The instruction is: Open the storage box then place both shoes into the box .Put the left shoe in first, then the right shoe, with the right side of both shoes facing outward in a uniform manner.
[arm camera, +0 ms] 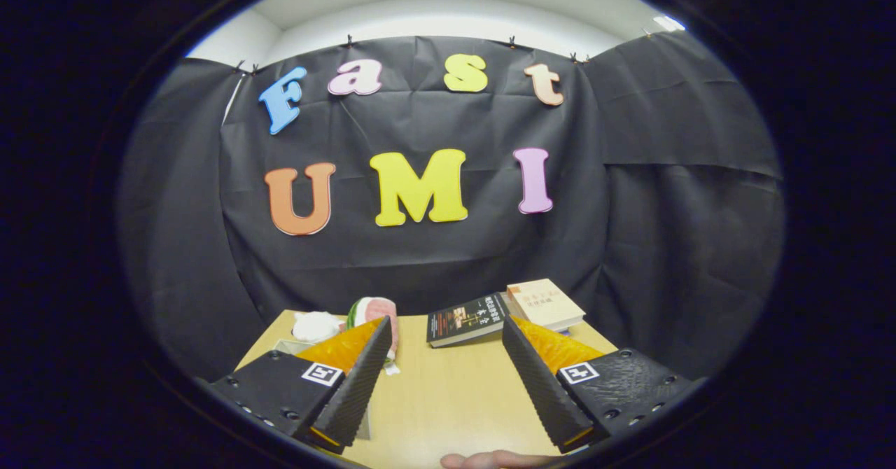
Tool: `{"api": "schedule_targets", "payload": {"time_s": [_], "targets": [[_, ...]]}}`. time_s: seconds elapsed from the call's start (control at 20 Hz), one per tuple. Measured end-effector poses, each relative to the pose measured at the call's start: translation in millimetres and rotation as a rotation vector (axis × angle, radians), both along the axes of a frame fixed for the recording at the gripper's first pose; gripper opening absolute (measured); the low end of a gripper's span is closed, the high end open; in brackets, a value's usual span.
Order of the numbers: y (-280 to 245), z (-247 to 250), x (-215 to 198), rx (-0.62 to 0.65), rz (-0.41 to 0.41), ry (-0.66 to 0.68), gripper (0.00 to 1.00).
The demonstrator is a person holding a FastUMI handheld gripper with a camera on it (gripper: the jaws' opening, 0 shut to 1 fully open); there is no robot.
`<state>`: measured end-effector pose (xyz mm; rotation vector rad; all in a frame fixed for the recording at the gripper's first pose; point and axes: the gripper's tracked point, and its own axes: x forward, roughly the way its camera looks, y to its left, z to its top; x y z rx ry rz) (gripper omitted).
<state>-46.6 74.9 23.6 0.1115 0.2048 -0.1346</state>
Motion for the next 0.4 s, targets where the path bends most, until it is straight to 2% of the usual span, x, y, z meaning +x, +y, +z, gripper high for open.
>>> {"api": "schedule_targets", "payload": {"time_s": [0.4], "targets": [[9.1,-6.9,-6.2,-0.023,0.049,0.020,0.96]]}}
